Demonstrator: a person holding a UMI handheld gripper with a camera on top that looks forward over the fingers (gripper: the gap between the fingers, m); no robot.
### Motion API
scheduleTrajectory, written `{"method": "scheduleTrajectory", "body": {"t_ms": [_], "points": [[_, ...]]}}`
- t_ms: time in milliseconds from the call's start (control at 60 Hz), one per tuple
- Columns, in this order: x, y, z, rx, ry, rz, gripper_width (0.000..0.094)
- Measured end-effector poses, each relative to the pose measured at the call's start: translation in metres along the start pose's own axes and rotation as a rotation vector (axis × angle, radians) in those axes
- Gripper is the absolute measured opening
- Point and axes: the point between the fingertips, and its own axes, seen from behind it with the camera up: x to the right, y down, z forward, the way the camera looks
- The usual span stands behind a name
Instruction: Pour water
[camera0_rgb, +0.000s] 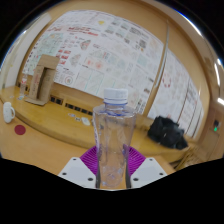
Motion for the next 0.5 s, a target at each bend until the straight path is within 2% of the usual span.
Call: {"method": "scheduleTrajectory", "body": {"t_ms": [133,267,383,467,500], "points": [[-0.013,-0.104,-0.002,0.078,0.154,-0.24,0.0333],[-0.067,-0.227,-0.005,0.216,0.278,-0.579,0.0333],[-0.161,-0.307,-0.003,0.343,0.304,-0.926,0.0334],[-0.246,-0.323,0.011,0.446,0.267,-1.15,0.0333],[-0.277,-0.336,0.007,0.452,0.247,-1.253,0.0333]]}}
